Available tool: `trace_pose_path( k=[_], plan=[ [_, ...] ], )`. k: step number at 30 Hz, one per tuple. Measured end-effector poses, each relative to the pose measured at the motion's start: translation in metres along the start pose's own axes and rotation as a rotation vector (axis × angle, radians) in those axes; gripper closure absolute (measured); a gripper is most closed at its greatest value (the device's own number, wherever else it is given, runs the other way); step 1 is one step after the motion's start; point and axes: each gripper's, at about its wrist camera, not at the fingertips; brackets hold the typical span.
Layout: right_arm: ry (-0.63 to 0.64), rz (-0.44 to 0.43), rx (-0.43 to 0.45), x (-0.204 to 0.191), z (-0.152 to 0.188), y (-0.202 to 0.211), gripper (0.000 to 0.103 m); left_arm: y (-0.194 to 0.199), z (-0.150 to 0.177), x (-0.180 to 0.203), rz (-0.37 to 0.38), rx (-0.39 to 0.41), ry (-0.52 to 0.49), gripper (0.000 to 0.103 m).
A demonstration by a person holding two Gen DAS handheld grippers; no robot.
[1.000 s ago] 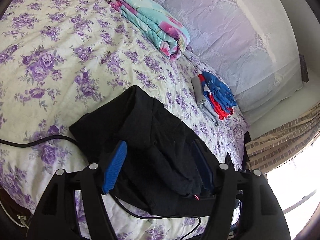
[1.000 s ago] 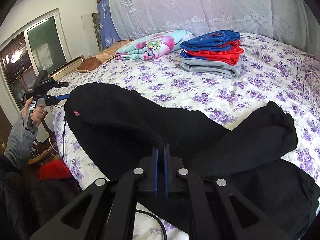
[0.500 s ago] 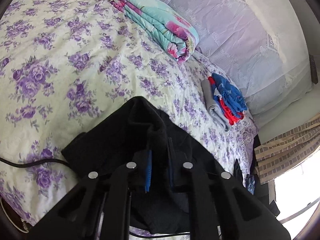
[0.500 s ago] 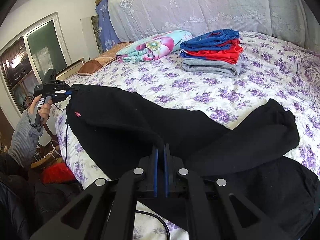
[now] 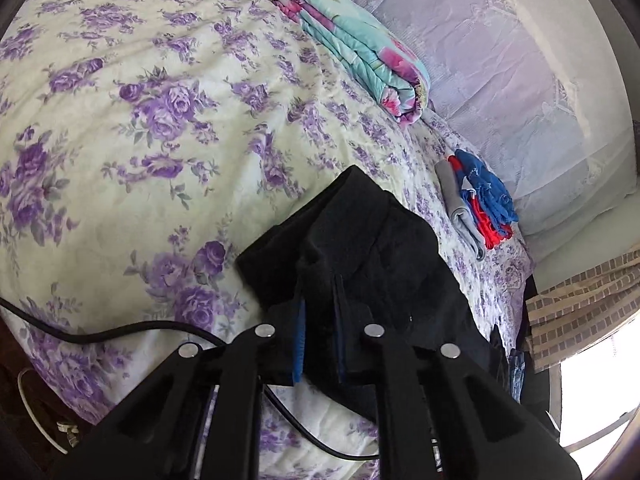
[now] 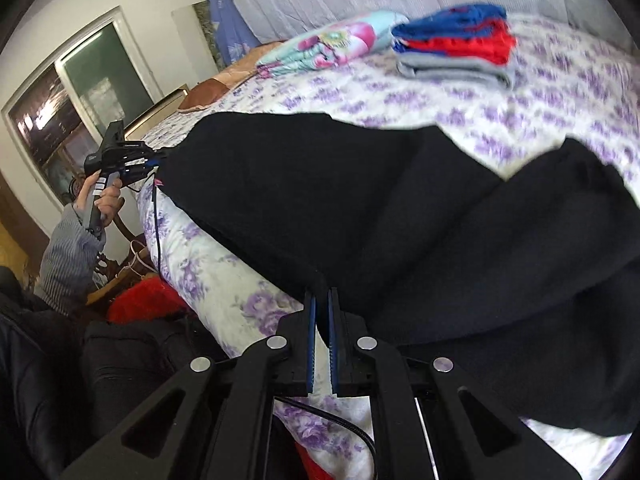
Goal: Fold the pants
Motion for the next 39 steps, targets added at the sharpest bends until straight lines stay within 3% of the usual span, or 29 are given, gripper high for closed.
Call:
trace_pose_path(
  k=[5, 10, 12, 13, 14, 15, 17, 18, 23, 24, 27, 28, 30, 33, 35, 36, 39],
  plan=[
    [-0.001, 0.000, 0.001, -0.004, 0.003, -0.002, 0.097, 0.020, -0.009, 0.006, 0.045, 0.030, 0.013, 0.092],
    [-0.019, -0.008, -0.003, 0.002, 0.006, -0.004, 0.097, 0.040, -0.003, 0.039, -0.045, 0.072, -0.146, 0.088],
    [-0.029, -0.014, 0.000, 0.005, 0.008, -0.005, 0.097, 0.049, -0.006, 0.042, -0.156, 0.135, -0.182, 0.058],
    [-0.035, -0.018, 0.002, 0.005, 0.008, -0.005, 0.097, 0.054, -0.009, 0.038, -0.220, 0.176, -0.179, 0.034],
    [-0.037, -0.021, 0.003, 0.006, 0.009, -0.006, 0.097, 0.060, -0.014, 0.029, -0.272, 0.223, -0.148, 0.032],
    [-0.041, -0.023, 0.005, 0.007, 0.009, -0.006, 0.097, 0.063, -0.015, 0.021, -0.279, 0.228, -0.108, 0.033],
    [-0.054, -0.028, 0.006, 0.009, 0.010, -0.007, 0.097, 0.062, -0.013, 0.013, -0.169, 0.188, -0.046, 0.047],
    [-0.059, -0.028, 0.006, 0.009, 0.010, -0.008, 0.096, 0.060, -0.009, 0.018, -0.135, 0.169, -0.059, 0.047],
    [-0.062, -0.023, 0.008, 0.008, 0.012, -0.008, 0.095, 0.033, 0.032, 0.089, -0.037, 0.076, -0.317, 0.047],
    [-0.063, -0.023, 0.010, 0.008, 0.012, -0.008, 0.095, 0.022, 0.040, 0.100, -0.049, 0.052, -0.364, 0.046],
    [-0.067, -0.021, 0.020, 0.009, 0.016, -0.007, 0.095, -0.018, 0.052, 0.095, -0.197, -0.002, -0.427, 0.046],
    [-0.070, -0.024, 0.023, 0.010, 0.018, -0.007, 0.095, -0.030, 0.052, 0.081, -0.198, -0.029, -0.397, 0.048],
    [-0.079, -0.027, 0.028, 0.010, 0.020, -0.008, 0.095, -0.031, 0.049, 0.069, -0.150, -0.010, -0.357, 0.049],
    [-0.076, -0.024, 0.023, 0.010, 0.019, -0.008, 0.093, -0.017, 0.046, 0.078, -0.155, 0.006, -0.338, 0.050],
    [-0.063, -0.019, 0.019, 0.006, 0.017, -0.004, 0.091, 0.000, 0.048, 0.094, -0.105, 0.037, -0.361, 0.049],
    [-0.057, -0.018, 0.020, 0.004, 0.016, 0.000, 0.088, 0.008, 0.053, 0.107, -0.073, 0.051, -0.394, 0.049],
    [-0.038, -0.021, 0.048, -0.004, 0.010, 0.020, 0.061, 0.014, 0.074, 0.149, 0.017, 0.030, -0.507, 0.047]
  ],
)
Point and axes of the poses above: each gripper's, at about its wrist camera, not at the fingertips, and y roughly against the way its jaws point, x to its right, z to its underside, and after that the axes turned 6 degrees about x, right-handed
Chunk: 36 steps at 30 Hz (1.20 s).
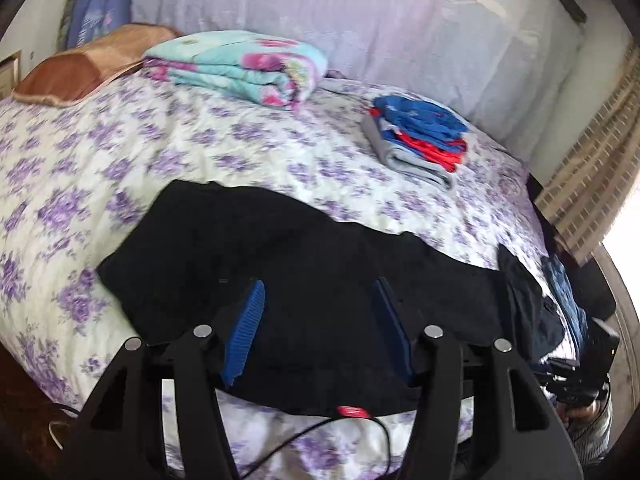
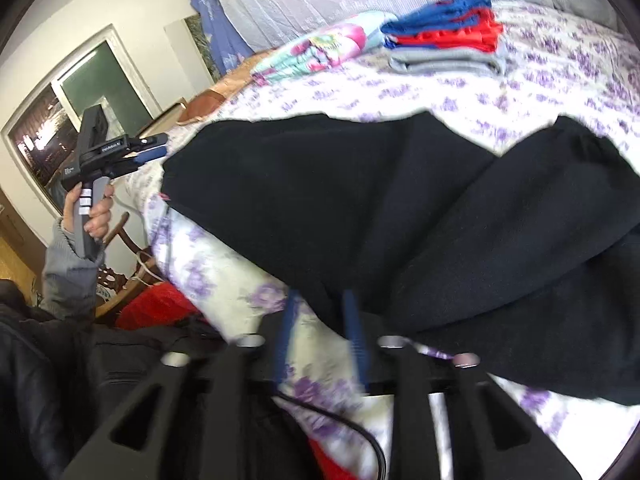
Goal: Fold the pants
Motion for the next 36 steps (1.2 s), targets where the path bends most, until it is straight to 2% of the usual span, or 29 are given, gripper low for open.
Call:
trace_pose_path(
  k=[2, 4, 7, 10, 13, 17, 20, 22, 23, 25, 27, 30, 33, 36],
  plan=[
    [0.018, 0.017, 0.046, -0.005, -0.007, 0.019, 0.058, -0.011, 0.005, 0.032, 0.079, -0.037, -0.053, 0.040],
    [0.021, 0.071, 0.101, -0.006, -0.016, 0.035, 0.054, -0.034, 0.014, 0.065, 0.164, -0.100, -0.105, 0.040],
    [-0.039, 0.258, 0.214, 0.004, -0.035, 0.044, 0.043, -0.067, 0.031, 0.111, 0.264, -0.168, -0.181, 0.040],
    [-0.118, 0.412, 0.268, 0.022, -0.057, 0.026, 0.041, -0.099, 0.051, 0.141, 0.315, -0.235, -0.210, 0.039],
    [-0.116, 0.525, 0.236, 0.038, -0.079, -0.012, 0.041, -0.121, 0.070, 0.147, 0.305, -0.273, -0.197, 0.035],
    [-0.107, 0.673, 0.147, 0.063, -0.098, -0.056, 0.041, -0.124, 0.080, 0.140, 0.338, -0.250, -0.184, 0.032],
    [-0.058, 0.798, 0.060, 0.080, -0.102, -0.081, 0.041, -0.126, 0.080, 0.137, 0.377, -0.251, -0.179, 0.025],
    [-0.054, 0.844, 0.018, 0.095, -0.095, -0.088, 0.044, -0.128, 0.080, 0.137, 0.396, -0.249, -0.189, 0.022],
    [-0.070, 0.838, 0.013, 0.101, -0.091, -0.087, 0.050, -0.128, 0.080, 0.136, 0.406, -0.248, -0.193, 0.021],
    [-0.109, 0.784, 0.022, 0.111, -0.086, -0.082, 0.081, -0.129, 0.080, 0.136, 0.425, -0.247, -0.199, 0.019],
    [-0.130, 0.747, 0.066, 0.114, -0.082, -0.070, 0.099, -0.130, 0.080, 0.136, 0.438, -0.247, -0.198, 0.017],
    [-0.187, 0.687, 0.188, 0.112, -0.078, -0.035, 0.100, -0.130, 0.080, 0.136, 0.445, -0.245, -0.199, 0.016],
    [-0.299, 0.608, 0.328, 0.114, -0.065, 0.015, 0.100, -0.130, 0.081, 0.138, 0.439, -0.242, -0.211, 0.015],
    [-0.470, 0.563, 0.461, 0.125, -0.026, 0.077, 0.100, -0.129, 0.081, 0.138, 0.434, -0.241, -0.209, 0.015]
  ],
)
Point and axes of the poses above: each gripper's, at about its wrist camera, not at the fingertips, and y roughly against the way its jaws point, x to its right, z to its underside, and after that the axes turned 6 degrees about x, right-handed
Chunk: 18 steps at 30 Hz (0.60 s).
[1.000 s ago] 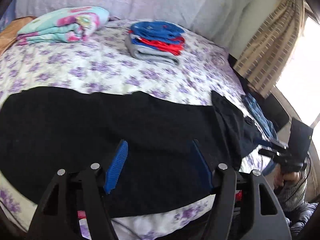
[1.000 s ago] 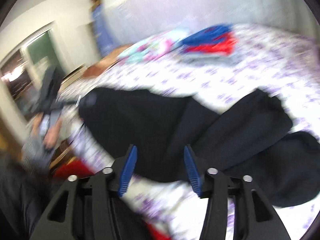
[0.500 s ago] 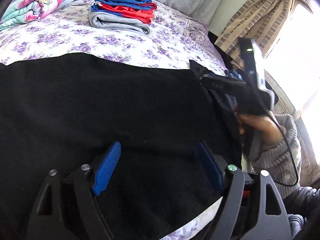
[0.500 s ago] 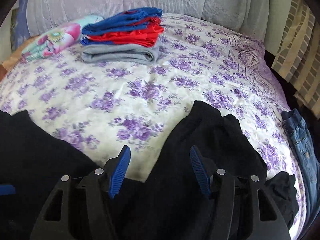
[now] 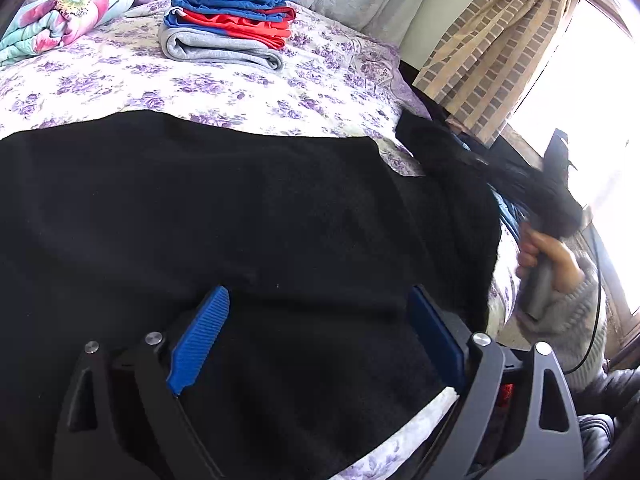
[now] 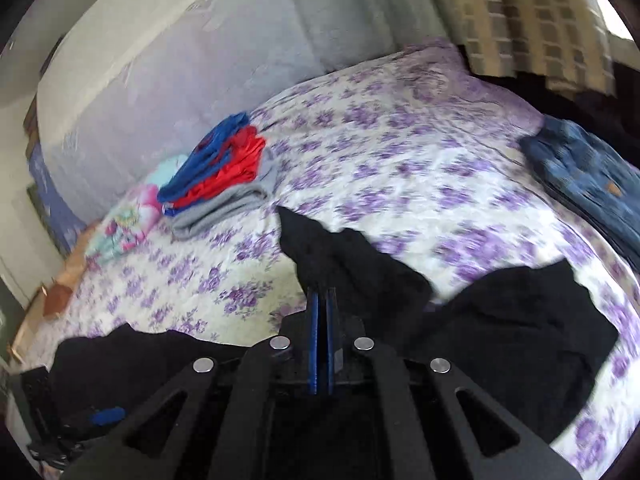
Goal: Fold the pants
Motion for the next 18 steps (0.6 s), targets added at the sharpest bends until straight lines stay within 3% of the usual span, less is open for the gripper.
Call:
trace_pose_path(
  k=[2, 4, 8, 9, 10, 12, 14, 15, 16, 17, 18],
  plan=[
    [-0.132, 0.033, 0.006, 0.043, 0.011, 0.031, 0.100, 0.000, 0.000, 0.000, -0.003, 0.000, 0.003, 0.015],
    [-0.267, 0.044, -0.043, 0.081, 0.031, 0.047, 0.099, -0.001, -0.001, 0.001, -0.007, -0.001, 0.004, 0.014],
    [-0.468, -0.024, -0.048, 0.117, 0.052, 0.054, 0.090, -0.003, -0.001, 0.005, -0.028, -0.007, -0.004, 0.012],
    [-0.458, -0.033, -0.040, 0.115, 0.050, 0.052, 0.082, -0.004, -0.001, 0.005, -0.036, -0.009, -0.005, 0.012],
    [-0.441, -0.042, -0.034, 0.113, 0.048, 0.048, 0.066, -0.004, -0.001, 0.006, -0.043, -0.009, -0.003, 0.012],
    [-0.449, -0.071, -0.025, 0.113, 0.046, 0.041, 0.059, -0.004, -0.001, 0.007, -0.054, -0.010, 0.000, 0.012],
    [-0.463, -0.080, -0.007, 0.117, 0.045, 0.040, 0.059, -0.004, 0.000, 0.008, -0.063, -0.010, 0.001, 0.012],
    [-0.461, -0.084, 0.003, 0.119, 0.046, 0.040, 0.066, -0.004, 0.000, 0.008, -0.066, -0.009, 0.000, 0.012],
    [-0.459, -0.079, 0.015, 0.122, 0.045, 0.042, 0.087, -0.005, 0.000, 0.008, -0.070, -0.009, 0.000, 0.012],
    [-0.458, -0.071, 0.036, 0.125, 0.045, 0.046, 0.096, -0.005, 0.000, 0.009, -0.074, -0.009, -0.002, 0.012],
    [-0.445, -0.073, 0.064, 0.126, 0.043, 0.055, 0.099, -0.005, 0.000, 0.009, -0.075, -0.010, -0.002, 0.012]
  ],
)
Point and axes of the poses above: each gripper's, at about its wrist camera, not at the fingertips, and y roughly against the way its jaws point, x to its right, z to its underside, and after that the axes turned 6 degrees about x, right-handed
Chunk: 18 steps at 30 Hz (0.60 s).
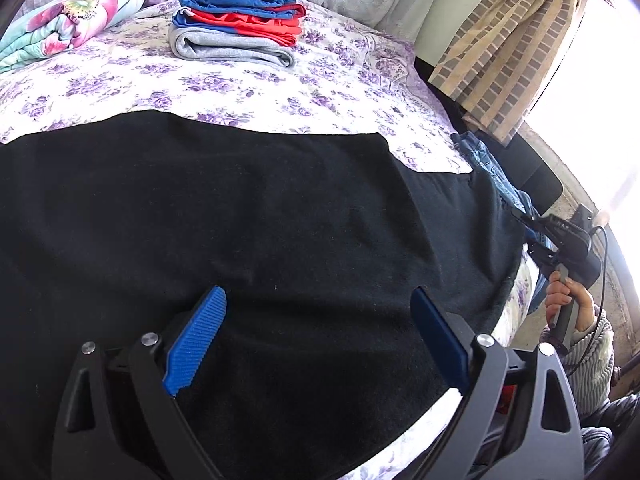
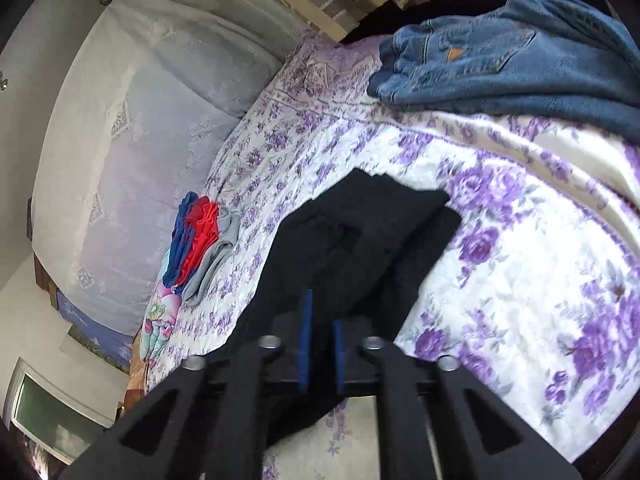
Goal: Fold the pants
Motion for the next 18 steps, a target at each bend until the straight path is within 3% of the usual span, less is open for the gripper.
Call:
trace_pose_path(
  k=[3, 5, 7, 8, 10, 14, 18],
  plan=[
    [0.084, 0.034, 0.020, -0.003, -0.009, 0.011, 0.099, -0.001, -0.001, 0.001, -0.003, -0.001, 0.001, 0.010],
    [0.042, 0.093, -0.041, 0.016, -0.006, 0.003, 0.098, -0.001, -0.001, 0.002, -0.009, -0.001, -0.005, 0.009],
    [-0.008, 0.073, -0.076, 0.032, 0.000, 0.006, 0.098, -0.002, 0.000, 0.003, -0.017, -0.001, -0.011, 0.009],
    [-0.037, 0.057, -0.072, 0.035, -0.001, 0.011, 0.092, -0.002, 0.000, 0.004, -0.020, -0.002, -0.014, 0.009],
    [-0.057, 0.062, -0.058, 0.033, -0.006, 0.019, 0.060, -0.001, -0.001, 0.004, -0.025, 0.000, -0.011, 0.009],
    [-0.008, 0.099, -0.071, 0.027, -0.008, 0.015, 0.052, 0.006, -0.004, 0.000, -0.016, 0.018, 0.035, 0.010],
    [-0.020, 0.093, -0.067, 0.033, -0.010, 0.002, 0.049, 0.023, -0.008, -0.015, -0.085, 0.072, 0.079, 0.010]
  ],
)
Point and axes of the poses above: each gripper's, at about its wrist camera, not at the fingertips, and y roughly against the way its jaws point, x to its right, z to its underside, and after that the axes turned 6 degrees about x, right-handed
